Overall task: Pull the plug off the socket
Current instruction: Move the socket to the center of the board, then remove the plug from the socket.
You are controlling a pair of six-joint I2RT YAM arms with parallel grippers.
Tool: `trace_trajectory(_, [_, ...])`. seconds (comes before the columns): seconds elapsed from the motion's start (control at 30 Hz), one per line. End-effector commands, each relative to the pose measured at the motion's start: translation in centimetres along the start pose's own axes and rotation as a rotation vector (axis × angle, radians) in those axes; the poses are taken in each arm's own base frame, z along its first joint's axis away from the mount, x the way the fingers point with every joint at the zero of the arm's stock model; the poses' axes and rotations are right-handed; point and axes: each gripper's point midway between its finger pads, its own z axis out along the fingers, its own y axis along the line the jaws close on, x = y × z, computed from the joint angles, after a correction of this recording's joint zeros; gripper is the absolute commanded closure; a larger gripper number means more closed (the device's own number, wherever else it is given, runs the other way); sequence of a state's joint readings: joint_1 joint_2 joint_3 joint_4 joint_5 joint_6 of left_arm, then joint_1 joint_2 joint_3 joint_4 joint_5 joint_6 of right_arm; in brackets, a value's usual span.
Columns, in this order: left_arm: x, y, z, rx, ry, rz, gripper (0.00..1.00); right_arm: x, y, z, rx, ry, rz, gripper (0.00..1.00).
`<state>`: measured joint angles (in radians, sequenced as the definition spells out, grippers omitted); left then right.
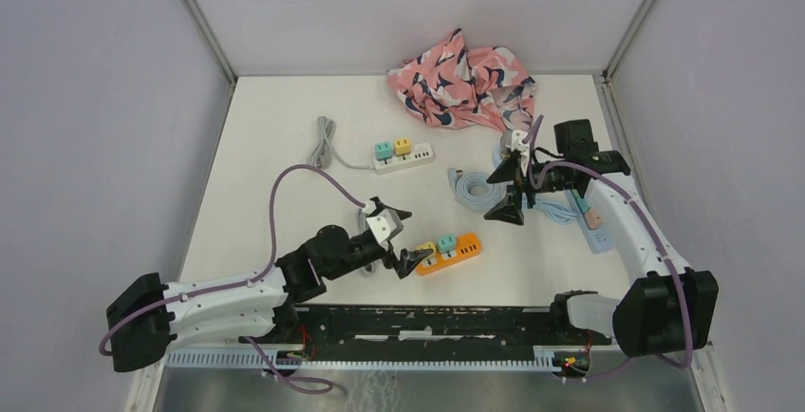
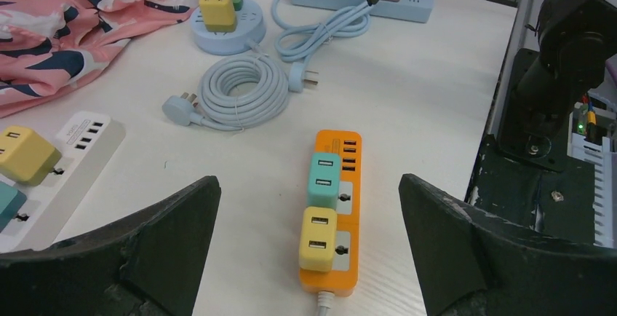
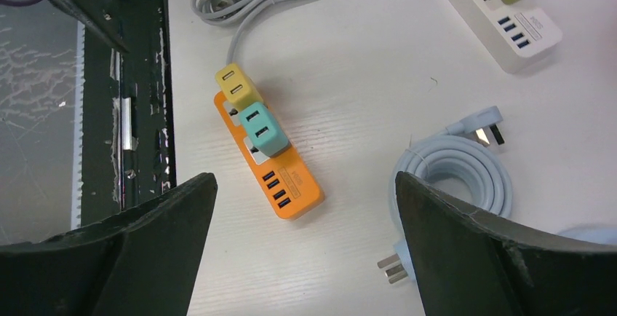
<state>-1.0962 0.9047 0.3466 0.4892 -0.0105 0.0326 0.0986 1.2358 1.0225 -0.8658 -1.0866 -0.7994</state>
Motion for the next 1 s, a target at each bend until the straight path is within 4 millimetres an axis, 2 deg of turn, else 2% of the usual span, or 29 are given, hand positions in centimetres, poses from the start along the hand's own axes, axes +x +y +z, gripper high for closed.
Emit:
trace_trajectory(0.0, [-1.0, 0.7, -0.1, -0.040, -0.056, -0.006, 0.00, -1.7, 1.6, 0.5, -0.126, -0.090, -0.225, 0.00])
trace_trajectory(0.03, [-0.2, 0.8, -0.1, -0.047, -0.035, 0.010, 0.01, -1.7, 1.8, 0.8, -0.153, -0.099, -0.287, 0.00])
trace_trajectory(0.17, [1.1, 1.3, -0.2, -0.085, 0.010, -0.026, 0.00, -1.4, 1.7, 2.4, -0.192, -0.016, -0.340, 0.00])
trace_trajectory(0.43, [2.4, -0.6, 0.0, 0.023, -0.033, -0.032, 0.00, 1.9, 0.9, 5.1, -0.143, 0.130, -0.391, 0.00])
trace_trajectory(0.67, [3.9, -0.8, 0.0, 0.038, -0.032, 0.002, 0.04, 3.7, 3.0, 7.8, -0.238, 0.212, -0.455, 0.01])
trace_trajectory(0.97, [5.1, -1.3, -0.8, 0.073, -0.044, 0.040, 0.07, 5.8, 4.4, 9.7, -0.307, 0.297, -0.472, 0.05])
